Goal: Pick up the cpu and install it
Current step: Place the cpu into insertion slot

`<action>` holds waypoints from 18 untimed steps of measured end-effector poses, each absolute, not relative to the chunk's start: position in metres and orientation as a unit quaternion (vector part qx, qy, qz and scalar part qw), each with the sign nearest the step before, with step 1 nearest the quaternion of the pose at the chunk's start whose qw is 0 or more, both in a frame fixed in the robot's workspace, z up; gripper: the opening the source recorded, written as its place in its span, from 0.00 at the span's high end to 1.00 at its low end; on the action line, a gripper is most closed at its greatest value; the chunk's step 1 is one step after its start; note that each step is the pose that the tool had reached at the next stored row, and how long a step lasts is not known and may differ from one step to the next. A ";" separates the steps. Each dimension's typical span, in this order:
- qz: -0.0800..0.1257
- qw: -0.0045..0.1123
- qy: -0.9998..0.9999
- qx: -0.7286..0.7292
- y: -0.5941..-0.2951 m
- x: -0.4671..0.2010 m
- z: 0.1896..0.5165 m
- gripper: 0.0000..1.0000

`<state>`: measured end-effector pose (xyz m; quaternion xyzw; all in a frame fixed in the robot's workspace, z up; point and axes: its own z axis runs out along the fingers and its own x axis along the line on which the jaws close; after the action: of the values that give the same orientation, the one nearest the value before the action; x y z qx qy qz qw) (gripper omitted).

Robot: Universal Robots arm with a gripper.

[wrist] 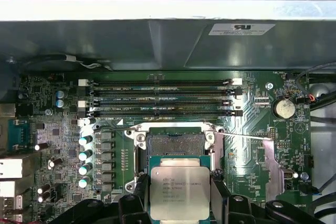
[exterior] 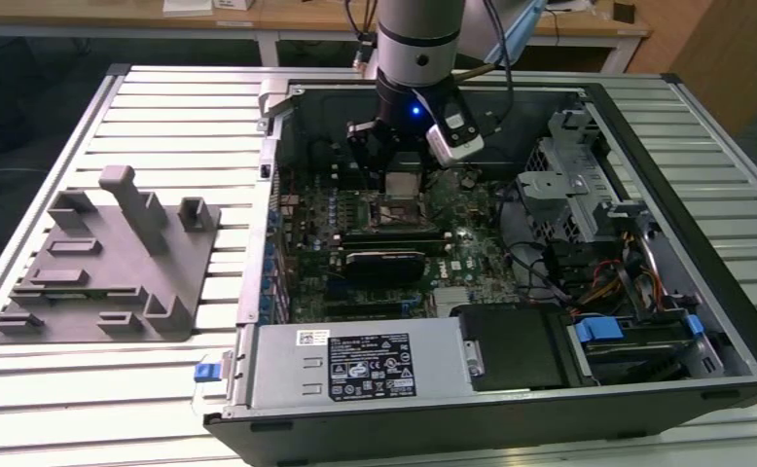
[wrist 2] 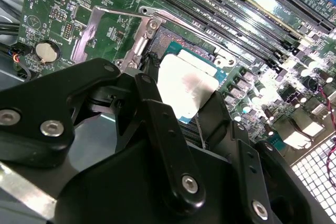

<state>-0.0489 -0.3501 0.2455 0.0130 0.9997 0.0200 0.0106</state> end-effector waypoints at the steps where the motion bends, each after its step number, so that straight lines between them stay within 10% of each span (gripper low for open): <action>1: 0.020 0.011 1.000 0.016 -0.350 -0.049 0.245 0.45; 18: 0.018 0.014 0.986 0.163 -0.350 -0.049 0.245 0.45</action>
<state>-0.0488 -0.3501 0.2450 0.1630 0.9864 0.0182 0.0135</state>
